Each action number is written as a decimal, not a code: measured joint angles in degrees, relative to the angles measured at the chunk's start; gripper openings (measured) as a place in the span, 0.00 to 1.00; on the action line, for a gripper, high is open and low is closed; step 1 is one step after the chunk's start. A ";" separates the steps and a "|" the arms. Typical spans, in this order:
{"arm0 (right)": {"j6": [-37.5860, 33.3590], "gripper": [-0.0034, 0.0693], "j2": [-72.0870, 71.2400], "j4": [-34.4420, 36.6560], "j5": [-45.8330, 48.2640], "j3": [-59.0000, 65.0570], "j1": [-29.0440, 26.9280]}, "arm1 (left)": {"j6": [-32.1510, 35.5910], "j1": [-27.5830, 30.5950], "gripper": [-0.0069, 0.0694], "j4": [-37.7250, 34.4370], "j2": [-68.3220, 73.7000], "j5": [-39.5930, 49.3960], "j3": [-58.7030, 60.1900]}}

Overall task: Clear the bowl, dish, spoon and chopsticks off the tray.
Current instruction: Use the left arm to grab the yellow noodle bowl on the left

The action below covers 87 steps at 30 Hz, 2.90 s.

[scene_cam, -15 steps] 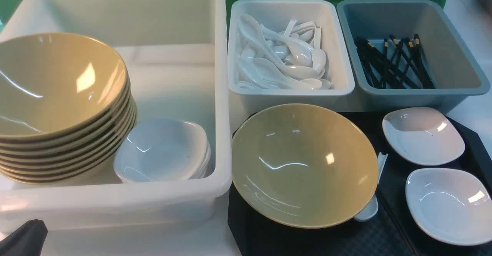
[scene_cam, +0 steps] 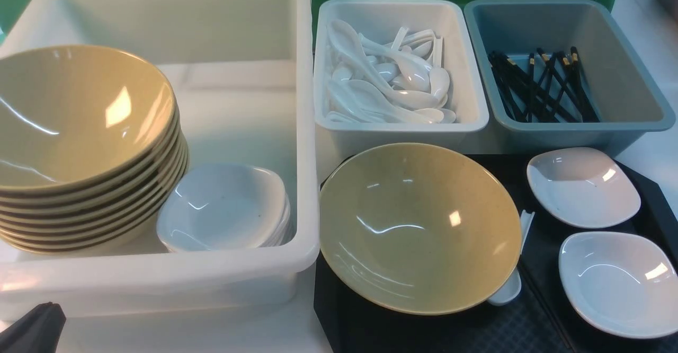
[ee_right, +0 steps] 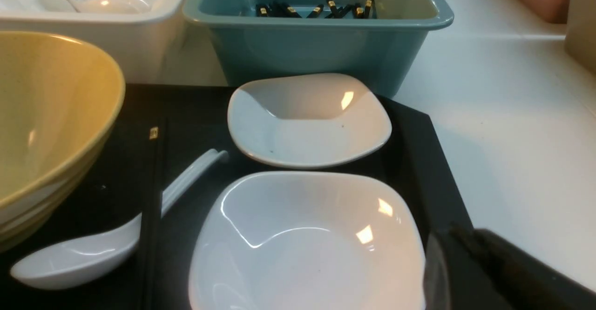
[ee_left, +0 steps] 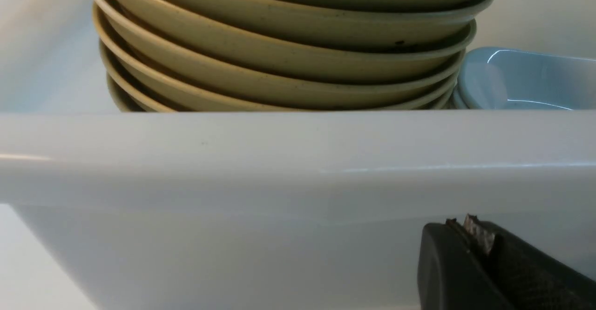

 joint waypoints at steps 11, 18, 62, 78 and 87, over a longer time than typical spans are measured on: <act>0.00 0.17 0.00 0.00 0.00 0.00 0.00 | 0.00 0.00 0.08 0.00 0.00 0.00 0.00; 0.00 0.18 0.00 0.00 0.00 0.00 0.00 | 0.00 0.00 0.08 0.00 0.00 0.00 0.00; 4.89 0.13 4.55 -0.52 -31.75 -20.66 0.00 | -1.05 0.00 0.08 -4.89 10.17 -35.93 -27.63; -6.16 0.11 13.40 -0.46 19.95 -29.14 3.88 | 5.43 0.00 0.08 -9.95 43.41 17.21 -56.77; -14.76 0.11 22.69 3.65 23.08 -29.14 14.68 | 32.84 -1.95 0.08 -49.55 61.06 35.79 -63.08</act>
